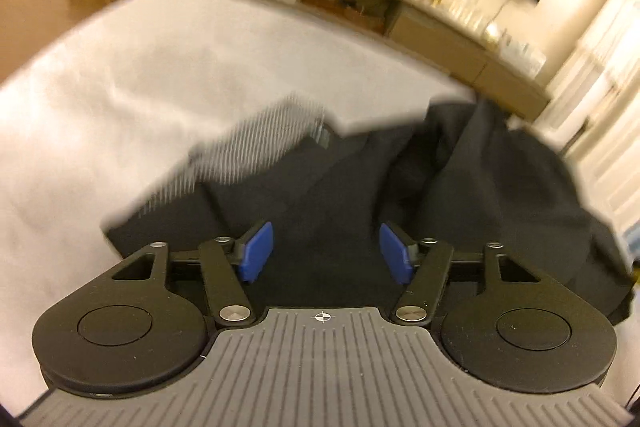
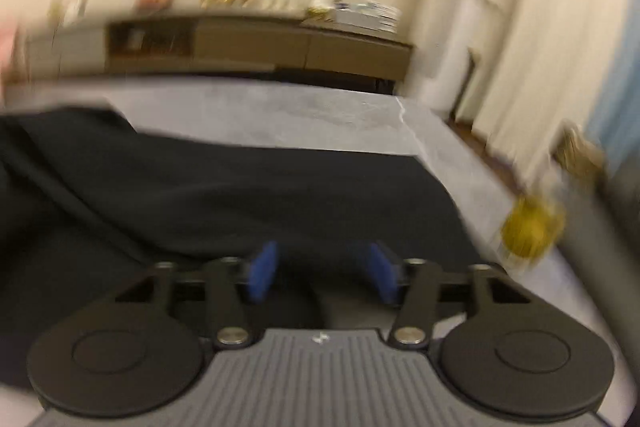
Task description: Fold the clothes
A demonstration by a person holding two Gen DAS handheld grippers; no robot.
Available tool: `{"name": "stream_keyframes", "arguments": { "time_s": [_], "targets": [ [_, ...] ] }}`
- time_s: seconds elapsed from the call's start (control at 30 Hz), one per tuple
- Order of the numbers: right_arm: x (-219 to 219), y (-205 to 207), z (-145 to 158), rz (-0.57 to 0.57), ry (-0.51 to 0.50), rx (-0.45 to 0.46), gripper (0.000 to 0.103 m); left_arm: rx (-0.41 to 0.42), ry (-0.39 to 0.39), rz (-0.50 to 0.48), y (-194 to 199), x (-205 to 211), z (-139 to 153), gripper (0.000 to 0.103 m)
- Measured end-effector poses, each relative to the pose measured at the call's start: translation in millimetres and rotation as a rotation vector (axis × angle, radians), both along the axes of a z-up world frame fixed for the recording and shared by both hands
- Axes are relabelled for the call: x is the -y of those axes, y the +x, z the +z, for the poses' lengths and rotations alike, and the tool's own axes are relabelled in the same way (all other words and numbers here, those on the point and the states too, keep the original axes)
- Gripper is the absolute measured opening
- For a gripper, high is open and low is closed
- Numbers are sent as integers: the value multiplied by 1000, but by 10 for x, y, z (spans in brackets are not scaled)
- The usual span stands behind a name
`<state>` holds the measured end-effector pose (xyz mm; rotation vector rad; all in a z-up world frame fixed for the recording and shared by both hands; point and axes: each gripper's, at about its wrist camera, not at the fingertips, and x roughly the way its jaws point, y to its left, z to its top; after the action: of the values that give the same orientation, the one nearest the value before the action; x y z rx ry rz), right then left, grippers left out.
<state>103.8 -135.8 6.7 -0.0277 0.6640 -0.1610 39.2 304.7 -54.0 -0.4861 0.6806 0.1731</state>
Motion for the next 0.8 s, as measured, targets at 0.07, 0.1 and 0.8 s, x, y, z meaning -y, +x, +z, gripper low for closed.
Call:
{"name": "stream_keyframes", "arguments": {
  "time_s": [0.07, 0.1, 0.8],
  "targets": [
    [-160, -126, 207, 5, 24, 76, 55, 61, 12, 19, 52, -106, 209, 70],
    [-270, -169, 356, 25, 9, 124, 55, 76, 23, 30, 102, -145, 275, 72],
    [-3126, -2, 329, 955, -217, -40, 0, 83, -114, 4, 238, -423, 171, 71]
  ]
}}
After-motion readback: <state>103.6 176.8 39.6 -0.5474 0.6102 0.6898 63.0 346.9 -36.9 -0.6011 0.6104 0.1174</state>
